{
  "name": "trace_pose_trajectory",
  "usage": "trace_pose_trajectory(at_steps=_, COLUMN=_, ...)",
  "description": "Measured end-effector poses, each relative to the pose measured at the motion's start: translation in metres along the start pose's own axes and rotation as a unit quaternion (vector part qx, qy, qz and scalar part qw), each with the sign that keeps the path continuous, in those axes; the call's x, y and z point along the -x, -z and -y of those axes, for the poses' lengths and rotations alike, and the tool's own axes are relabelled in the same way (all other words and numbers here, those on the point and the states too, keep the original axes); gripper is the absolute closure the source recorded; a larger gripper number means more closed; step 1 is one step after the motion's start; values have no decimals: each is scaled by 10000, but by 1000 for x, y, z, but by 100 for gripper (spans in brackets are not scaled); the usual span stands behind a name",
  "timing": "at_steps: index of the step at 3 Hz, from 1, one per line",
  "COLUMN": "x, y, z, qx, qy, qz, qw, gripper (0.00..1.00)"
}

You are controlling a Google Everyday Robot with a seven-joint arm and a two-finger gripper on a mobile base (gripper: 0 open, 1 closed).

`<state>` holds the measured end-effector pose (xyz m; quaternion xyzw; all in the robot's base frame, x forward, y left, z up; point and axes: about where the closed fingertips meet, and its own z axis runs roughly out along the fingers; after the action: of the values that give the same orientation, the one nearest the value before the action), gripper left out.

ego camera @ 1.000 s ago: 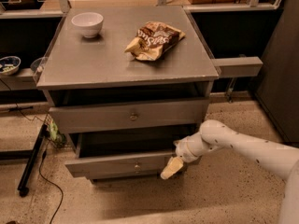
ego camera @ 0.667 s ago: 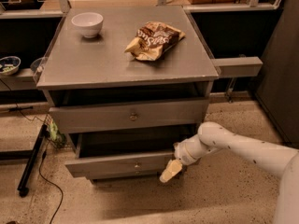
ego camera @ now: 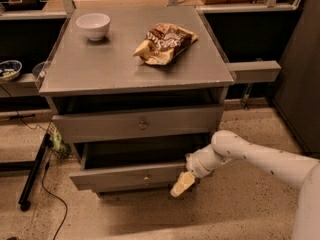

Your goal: Open middle drawer

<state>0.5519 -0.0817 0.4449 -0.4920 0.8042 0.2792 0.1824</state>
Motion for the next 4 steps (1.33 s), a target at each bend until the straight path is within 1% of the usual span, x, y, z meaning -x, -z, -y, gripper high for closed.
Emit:
trace_pose_trajectory(at_steps=1, x=1, y=2, z=1, qx=2, qy=-1, qz=3, qw=10000, gripper=0)
trace_pose_trajectory(at_steps=2, x=3, y=5, z=-5, qx=151, qy=14, qz=125, qw=9998, gripper=0)
trace_pose_trajectory(at_steps=3, x=4, y=6, z=-5, qx=172, qy=14, qz=141, qw=9998, gripper=0)
trace_pose_trajectory(at_steps=4, x=-1, y=7, z=-11, qx=316, qy=-21, qz=246, qw=9992, gripper=0)
